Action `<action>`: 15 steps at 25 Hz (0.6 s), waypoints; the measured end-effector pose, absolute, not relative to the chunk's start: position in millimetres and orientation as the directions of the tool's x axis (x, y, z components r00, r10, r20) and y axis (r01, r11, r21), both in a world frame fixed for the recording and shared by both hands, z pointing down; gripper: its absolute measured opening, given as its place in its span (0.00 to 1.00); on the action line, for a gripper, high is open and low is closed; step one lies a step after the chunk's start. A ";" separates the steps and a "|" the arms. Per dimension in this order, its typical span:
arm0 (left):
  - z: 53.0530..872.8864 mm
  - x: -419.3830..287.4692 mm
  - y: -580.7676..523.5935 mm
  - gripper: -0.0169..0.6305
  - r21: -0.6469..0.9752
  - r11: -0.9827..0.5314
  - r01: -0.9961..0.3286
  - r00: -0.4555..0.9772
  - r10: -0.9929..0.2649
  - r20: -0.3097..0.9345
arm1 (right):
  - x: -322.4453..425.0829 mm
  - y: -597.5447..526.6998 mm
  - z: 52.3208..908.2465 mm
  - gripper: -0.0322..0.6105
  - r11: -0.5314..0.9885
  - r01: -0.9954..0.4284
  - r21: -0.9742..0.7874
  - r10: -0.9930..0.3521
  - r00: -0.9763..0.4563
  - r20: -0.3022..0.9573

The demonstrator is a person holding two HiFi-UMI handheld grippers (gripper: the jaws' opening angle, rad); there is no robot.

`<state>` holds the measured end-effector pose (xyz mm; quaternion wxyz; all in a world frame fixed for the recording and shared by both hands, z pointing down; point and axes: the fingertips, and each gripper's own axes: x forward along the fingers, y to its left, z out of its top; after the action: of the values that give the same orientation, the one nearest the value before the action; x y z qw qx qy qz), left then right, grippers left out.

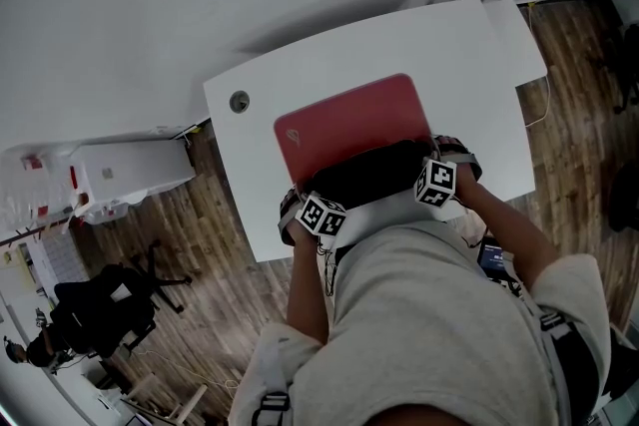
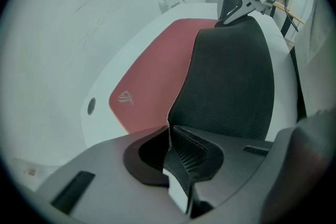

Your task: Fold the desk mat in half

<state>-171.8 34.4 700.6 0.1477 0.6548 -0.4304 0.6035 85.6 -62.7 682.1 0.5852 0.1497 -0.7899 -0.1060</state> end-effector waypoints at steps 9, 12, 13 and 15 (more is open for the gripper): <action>700.4 -172.1 29.8 0.07 -0.322 -0.591 -0.740 -0.091 -0.386 0.918 | 83.8 -66.8 681.1 0.13 0.933 -0.105 0.343 -0.359 -0.274 0.892; 701.0 -173.6 27.2 0.07 -0.322 -0.593 -0.738 -0.091 -0.385 0.918 | 83.0 -68.6 681.4 0.13 0.934 -0.106 0.342 -0.358 -0.275 0.892; 701.1 -173.9 25.9 0.07 -0.322 -0.594 -0.737 -0.090 -0.386 0.918 | 83.1 -68.9 681.6 0.13 0.934 -0.108 0.340 -0.357 -0.274 0.893; 700.9 -174.2 24.1 0.07 -0.323 -0.593 -0.737 -0.089 -0.389 0.917 | 83.1 -69.1 682.0 0.13 0.935 -0.111 0.338 -0.356 -0.271 0.894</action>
<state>-174.2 24.1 700.9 0.1449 0.6593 -0.4270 0.6016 83.1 -69.1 682.0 0.5854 0.1475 -0.7903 -0.1047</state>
